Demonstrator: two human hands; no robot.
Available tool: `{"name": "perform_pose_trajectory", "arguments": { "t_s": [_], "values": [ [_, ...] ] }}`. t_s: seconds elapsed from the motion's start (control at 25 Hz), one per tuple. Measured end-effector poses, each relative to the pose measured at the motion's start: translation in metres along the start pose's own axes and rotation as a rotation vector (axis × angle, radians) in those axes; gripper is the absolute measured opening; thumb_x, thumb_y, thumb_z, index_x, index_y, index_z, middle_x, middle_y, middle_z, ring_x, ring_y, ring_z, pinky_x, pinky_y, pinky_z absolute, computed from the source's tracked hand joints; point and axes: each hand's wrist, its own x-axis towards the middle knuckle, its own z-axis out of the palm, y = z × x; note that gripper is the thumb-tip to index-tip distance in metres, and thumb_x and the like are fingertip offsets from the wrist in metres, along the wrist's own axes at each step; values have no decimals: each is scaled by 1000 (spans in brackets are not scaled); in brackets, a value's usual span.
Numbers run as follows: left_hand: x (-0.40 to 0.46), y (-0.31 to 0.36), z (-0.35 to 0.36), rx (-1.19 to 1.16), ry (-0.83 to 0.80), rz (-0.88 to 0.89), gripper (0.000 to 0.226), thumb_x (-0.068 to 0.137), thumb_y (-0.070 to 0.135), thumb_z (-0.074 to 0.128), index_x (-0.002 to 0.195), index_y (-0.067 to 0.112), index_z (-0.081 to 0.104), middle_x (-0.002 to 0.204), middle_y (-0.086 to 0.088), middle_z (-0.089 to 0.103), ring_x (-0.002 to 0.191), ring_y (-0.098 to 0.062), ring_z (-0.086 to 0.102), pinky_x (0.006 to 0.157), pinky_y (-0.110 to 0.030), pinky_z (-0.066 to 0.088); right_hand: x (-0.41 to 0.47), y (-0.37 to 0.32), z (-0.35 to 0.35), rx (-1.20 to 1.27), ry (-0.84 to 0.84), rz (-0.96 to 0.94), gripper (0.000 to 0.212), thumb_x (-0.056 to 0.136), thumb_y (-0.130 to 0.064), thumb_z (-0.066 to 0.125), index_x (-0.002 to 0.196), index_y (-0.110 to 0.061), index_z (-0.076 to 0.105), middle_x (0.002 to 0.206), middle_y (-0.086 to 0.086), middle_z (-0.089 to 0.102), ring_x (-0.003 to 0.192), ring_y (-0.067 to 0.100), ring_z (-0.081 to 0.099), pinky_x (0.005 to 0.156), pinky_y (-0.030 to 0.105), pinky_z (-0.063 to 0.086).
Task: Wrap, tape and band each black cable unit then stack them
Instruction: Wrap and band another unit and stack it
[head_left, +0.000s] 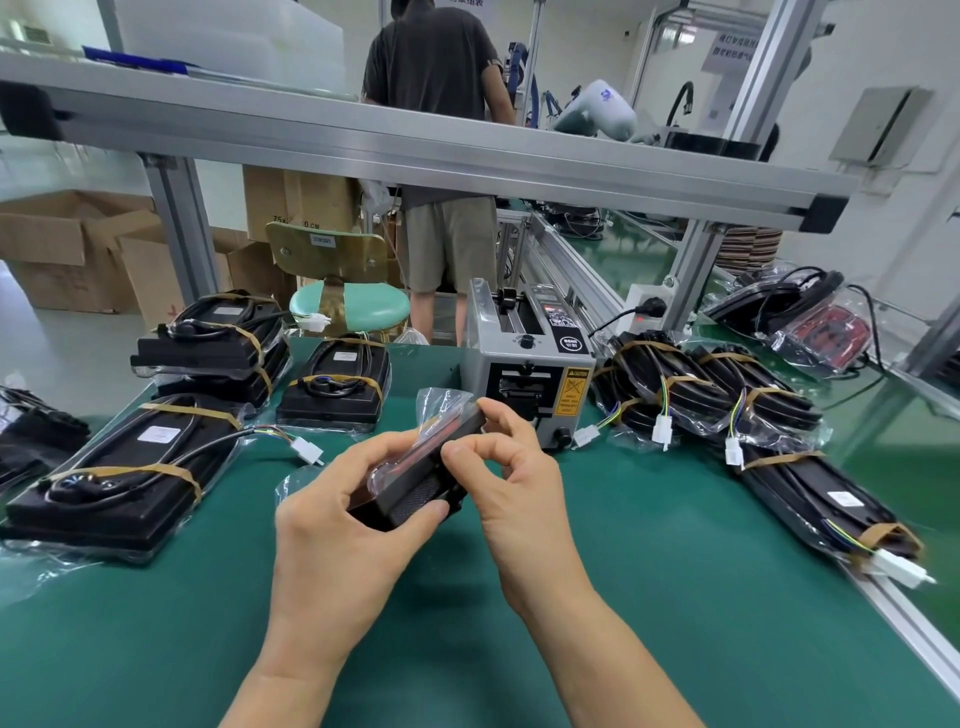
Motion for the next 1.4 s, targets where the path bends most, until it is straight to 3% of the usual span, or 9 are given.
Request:
{"name": "perform_pose_trajectory", "arguments": {
  "t_s": [0.28, 0.36, 0.44, 0.56, 0.72, 0.96, 1.12, 1.24, 1.4],
  "values": [
    [1, 1, -2, -4, 8, -11, 55, 56, 3, 87, 100, 31, 69, 91, 23, 70, 81, 1, 66, 76, -3, 43, 0, 3, 5, -47, 41, -25, 16, 80, -16, 72, 64, -20, 70, 128, -24, 51, 116, -11, 48, 92, 14, 35],
    [1, 1, -1, -9, 9, -19, 55, 56, 3, 87, 100, 32, 69, 91, 23, 70, 81, 2, 66, 75, -3, 43, 0, 4, 8, -16, 80, -14, 12, 80, -12, 70, 78, -23, 67, 124, -16, 55, 112, -5, 52, 91, 16, 41],
    [1, 2, -2, -7, 15, -23, 55, 56, 3, 87, 99, 34, 69, 90, 23, 70, 80, 2, 66, 75, -3, 43, 2, 4, 9, 146, 108, 24, 31, 84, -3, 65, 102, -26, 57, 117, -8, 58, 108, -1, 57, 85, 12, 47],
    [2, 2, -5, -10, 24, -30, 58, 55, 5, 89, 95, 41, 68, 88, 24, 70, 78, 2, 66, 74, -4, 45, 3, 2, 11, 244, 50, 63, 40, 87, -1, 63, 114, -27, 51, 117, -6, 57, 100, -8, 59, 77, 8, 47],
    [3, 5, -9, -59, 39, -77, 52, 49, 28, 86, 95, 46, 67, 87, 21, 70, 75, -2, 66, 73, -11, 50, -4, 4, 17, 108, -43, 7, 53, 71, -15, 75, 115, -33, 52, 126, -2, 54, 116, 6, 53, 103, 30, 43],
    [6, 1, -14, -88, -5, -100, 52, 47, 42, 80, 97, 40, 69, 91, 14, 72, 80, -9, 69, 79, -21, 53, 17, -4, -2, 0, -167, -34, 47, 75, 1, 76, 108, -27, 60, 125, 12, 57, 110, 15, 55, 101, 41, 45],
    [9, -2, -17, -103, -35, -88, 51, 47, 41, 79, 96, 42, 69, 92, 13, 73, 82, -9, 69, 80, -19, 52, 30, -2, -11, -40, -195, -83, 37, 79, 0, 73, 102, -26, 62, 108, 3, 62, 93, 5, 56, 90, 28, 48],
    [10, -5, -20, -109, -25, -59, 55, 45, 25, 89, 96, 38, 71, 92, 12, 73, 82, -5, 69, 79, -15, 52, 32, 7, -23, -3, -179, -46, 34, 85, -7, 69, 110, -29, 60, 110, -4, 61, 99, 2, 57, 101, 30, 44],
    [12, -15, -26, -580, 123, -153, 45, 57, -5, 70, 93, 23, 74, 91, 2, 75, 82, -10, 70, 79, -22, 55, 23, 19, -45, -215, -505, 21, 91, 62, -33, 83, 140, -43, 36, 143, -24, 42, 133, -10, 34, 110, 19, 26]
  ]
}}
